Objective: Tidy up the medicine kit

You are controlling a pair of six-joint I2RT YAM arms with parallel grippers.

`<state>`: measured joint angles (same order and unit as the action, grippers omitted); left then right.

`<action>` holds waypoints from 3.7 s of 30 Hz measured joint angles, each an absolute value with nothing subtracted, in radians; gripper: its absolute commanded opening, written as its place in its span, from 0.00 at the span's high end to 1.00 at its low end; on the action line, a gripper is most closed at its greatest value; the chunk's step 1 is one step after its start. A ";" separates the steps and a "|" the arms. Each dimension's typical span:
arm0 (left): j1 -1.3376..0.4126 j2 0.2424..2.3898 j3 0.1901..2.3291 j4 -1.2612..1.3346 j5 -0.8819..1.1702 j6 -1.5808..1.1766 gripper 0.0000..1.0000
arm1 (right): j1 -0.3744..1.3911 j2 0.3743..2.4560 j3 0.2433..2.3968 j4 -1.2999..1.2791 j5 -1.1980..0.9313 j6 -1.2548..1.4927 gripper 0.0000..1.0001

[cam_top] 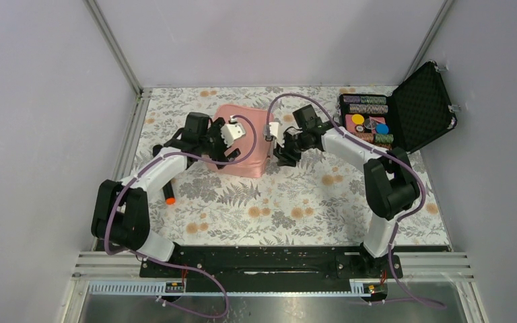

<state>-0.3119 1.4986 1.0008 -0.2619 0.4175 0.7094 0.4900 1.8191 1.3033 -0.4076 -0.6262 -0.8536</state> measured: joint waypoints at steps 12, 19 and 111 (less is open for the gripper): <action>-0.301 1.486 0.983 -0.127 0.386 0.609 0.12 | 0.536 1.974 1.460 -0.408 -0.569 -0.908 0.55; -0.295 1.486 0.955 -0.072 0.362 0.533 0.12 | 0.546 1.993 1.498 -0.416 -0.574 -0.891 0.63; -0.742 1.621 0.733 0.437 -0.168 0.733 0.54 | 0.518 2.069 1.594 -0.514 -0.599 0.168 1.00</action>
<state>-0.7422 1.6207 0.7330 0.4366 -0.1680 0.7326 0.5179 2.0686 1.5940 -0.5140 -0.5991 0.1677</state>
